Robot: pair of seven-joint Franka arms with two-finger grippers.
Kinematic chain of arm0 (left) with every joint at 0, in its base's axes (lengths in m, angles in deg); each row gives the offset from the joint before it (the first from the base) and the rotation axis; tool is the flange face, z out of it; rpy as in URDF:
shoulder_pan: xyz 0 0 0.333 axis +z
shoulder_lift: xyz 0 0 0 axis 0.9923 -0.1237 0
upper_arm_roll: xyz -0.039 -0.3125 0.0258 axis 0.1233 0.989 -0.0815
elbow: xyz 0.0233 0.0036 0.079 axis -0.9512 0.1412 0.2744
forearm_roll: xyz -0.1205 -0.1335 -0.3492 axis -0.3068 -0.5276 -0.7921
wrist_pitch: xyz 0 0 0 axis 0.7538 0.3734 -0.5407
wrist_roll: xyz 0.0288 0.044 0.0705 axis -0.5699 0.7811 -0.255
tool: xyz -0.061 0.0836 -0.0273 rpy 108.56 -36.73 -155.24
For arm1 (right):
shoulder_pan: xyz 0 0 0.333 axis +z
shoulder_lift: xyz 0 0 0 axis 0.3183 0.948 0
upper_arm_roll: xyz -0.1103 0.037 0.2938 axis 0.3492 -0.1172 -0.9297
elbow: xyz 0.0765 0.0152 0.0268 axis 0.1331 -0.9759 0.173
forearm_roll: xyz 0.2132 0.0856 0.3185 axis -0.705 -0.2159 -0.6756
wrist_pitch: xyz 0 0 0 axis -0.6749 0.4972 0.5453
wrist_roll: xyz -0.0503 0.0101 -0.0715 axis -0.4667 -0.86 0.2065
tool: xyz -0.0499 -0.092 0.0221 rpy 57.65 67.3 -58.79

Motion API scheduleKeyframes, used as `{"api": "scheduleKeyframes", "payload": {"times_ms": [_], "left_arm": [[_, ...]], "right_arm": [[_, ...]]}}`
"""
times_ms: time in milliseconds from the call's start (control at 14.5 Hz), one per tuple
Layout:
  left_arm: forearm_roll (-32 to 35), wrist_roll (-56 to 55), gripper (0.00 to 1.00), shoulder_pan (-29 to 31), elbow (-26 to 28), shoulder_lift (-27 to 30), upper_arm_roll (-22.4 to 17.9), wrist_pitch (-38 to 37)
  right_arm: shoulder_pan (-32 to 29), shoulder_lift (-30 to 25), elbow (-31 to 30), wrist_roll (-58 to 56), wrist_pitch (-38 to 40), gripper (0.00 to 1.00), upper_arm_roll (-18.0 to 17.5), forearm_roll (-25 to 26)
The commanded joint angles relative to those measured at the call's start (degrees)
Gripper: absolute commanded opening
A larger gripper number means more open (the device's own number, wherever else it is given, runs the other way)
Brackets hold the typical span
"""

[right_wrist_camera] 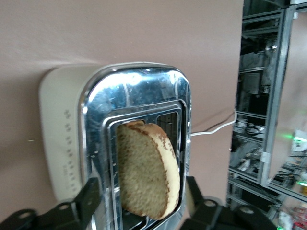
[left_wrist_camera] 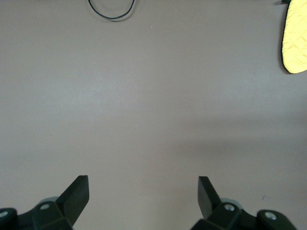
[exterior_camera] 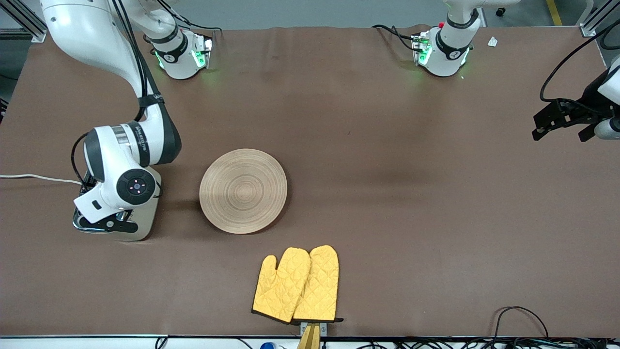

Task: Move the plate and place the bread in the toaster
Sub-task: 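Open the right gripper and raise it away from the toaster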

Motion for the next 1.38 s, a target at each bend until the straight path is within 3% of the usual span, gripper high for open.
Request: {"api": "scheduleKeyframes", "payload": {"times_ms": [0, 346, 484, 691, 1037, 1313], "left_arm": [[-0.3, -0.9, 1.00, -0.3, -0.5, 0.0, 0.1, 0.3], [-0.3, -4.4, 1.00, -0.7, -0.4, 0.1, 0.4, 0.1], [-0.1, -4.7, 1.00, -0.7, -0.4, 0.1, 0.8, 0.0], [0.1, -4.7, 1.00, -0.7, -0.4, 0.1, 0.9, 0.0], [0.1, -4.6, 1.00, -0.7, -2.4, -0.8, 0.9, 0.0], [0.1, -4.6, 1.00, -0.4, -4.4, -1.6, 0.8, -1.0]], "right_arm": [[-0.2, -3.4, 0.1, 0.0, 0.3, 1.00, -0.3, -3.7], [-1.2, -8.0, 2.2, -0.6, 0.5, 1.00, -0.2, -9.3], [-2.2, -11.4, 2.1, -0.7, 0.8, 1.00, 0.1, -14.2], [-2.4, -16.2, 1.7, -1.9, 3.2, 1.00, 0.0, -17.5], [-5.4, -21.7, 0.6, -12.4, 6.5, 1.00, -0.1, -23.5], [-13.8, -25.9, -2.1, -24.7, 8.6, 1.00, -0.4, -29.7]]}}
